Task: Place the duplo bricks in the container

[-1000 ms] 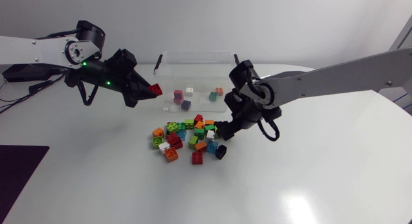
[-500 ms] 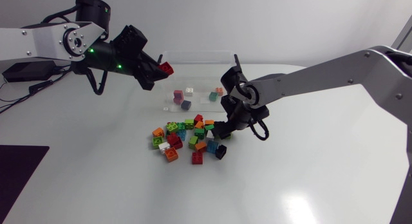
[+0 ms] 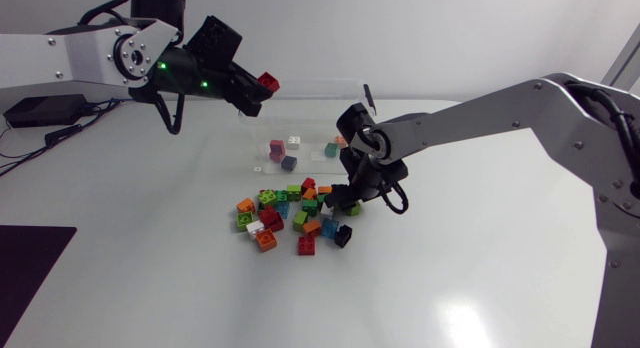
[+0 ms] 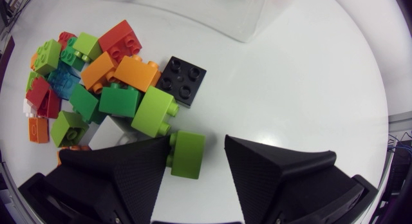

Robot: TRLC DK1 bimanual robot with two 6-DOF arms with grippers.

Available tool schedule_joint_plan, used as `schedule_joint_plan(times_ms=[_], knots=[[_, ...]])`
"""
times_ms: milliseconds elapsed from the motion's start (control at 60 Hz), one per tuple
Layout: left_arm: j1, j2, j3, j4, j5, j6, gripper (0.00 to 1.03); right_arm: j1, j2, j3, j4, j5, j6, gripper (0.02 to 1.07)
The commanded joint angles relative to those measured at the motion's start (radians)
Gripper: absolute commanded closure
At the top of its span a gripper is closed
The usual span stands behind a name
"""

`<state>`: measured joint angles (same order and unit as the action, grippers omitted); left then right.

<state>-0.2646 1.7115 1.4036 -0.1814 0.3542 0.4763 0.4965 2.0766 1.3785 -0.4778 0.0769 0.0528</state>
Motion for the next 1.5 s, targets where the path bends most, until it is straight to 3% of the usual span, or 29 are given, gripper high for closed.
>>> schedule_joint_plan(times_ms=[0,100,300,700,833,917,950,1050,1100,1483], knots=[[-0.024,0.043,0.032,0.025,-0.026,-0.045,0.8,0.005,0.028,0.021,-0.022,0.011,0.032,0.58],[-0.039,0.062,0.04,0.053,-0.055,-0.068,0.8,0.005,0.034,0.022,-0.028,0.011,0.033,0.68],[-0.051,0.12,0.087,0.082,-0.104,-0.116,0.8,0.007,0.017,-0.001,-0.028,0.009,0.033,0.72],[-0.053,0.252,0.216,0.092,-0.189,-0.169,0.79,-0.012,-0.176,-0.096,-0.03,0.0,-0.005,0.72],[-0.042,0.315,0.284,0.089,-0.21,-0.185,0.75,-0.01,-0.248,-0.101,-0.053,-0.002,-0.018,0.72],[-0.033,0.353,0.325,0.089,-0.235,-0.194,0.69,-0.01,-0.289,-0.101,-0.059,-0.011,-0.024,0.72],[-0.028,0.37,0.345,0.08,-0.241,-0.196,0.61,-0.01,-0.305,-0.099,-0.061,-0.012,-0.03,0.72],[-0.027,0.384,0.36,0.068,-0.259,-0.202,0.19,-0.012,-0.351,-0.095,-0.062,-0.022,-0.039,0.72],[-0.028,0.378,0.351,0.068,-0.268,-0.202,0.05,-0.012,-0.369,-0.09,-0.062,-0.022,-0.045,0.72],[-0.025,0.135,0.101,0.06,-0.271,-0.163,0.04,-0.012,-0.477,-0.001,-0.064,-0.031,-0.065,0.72]])
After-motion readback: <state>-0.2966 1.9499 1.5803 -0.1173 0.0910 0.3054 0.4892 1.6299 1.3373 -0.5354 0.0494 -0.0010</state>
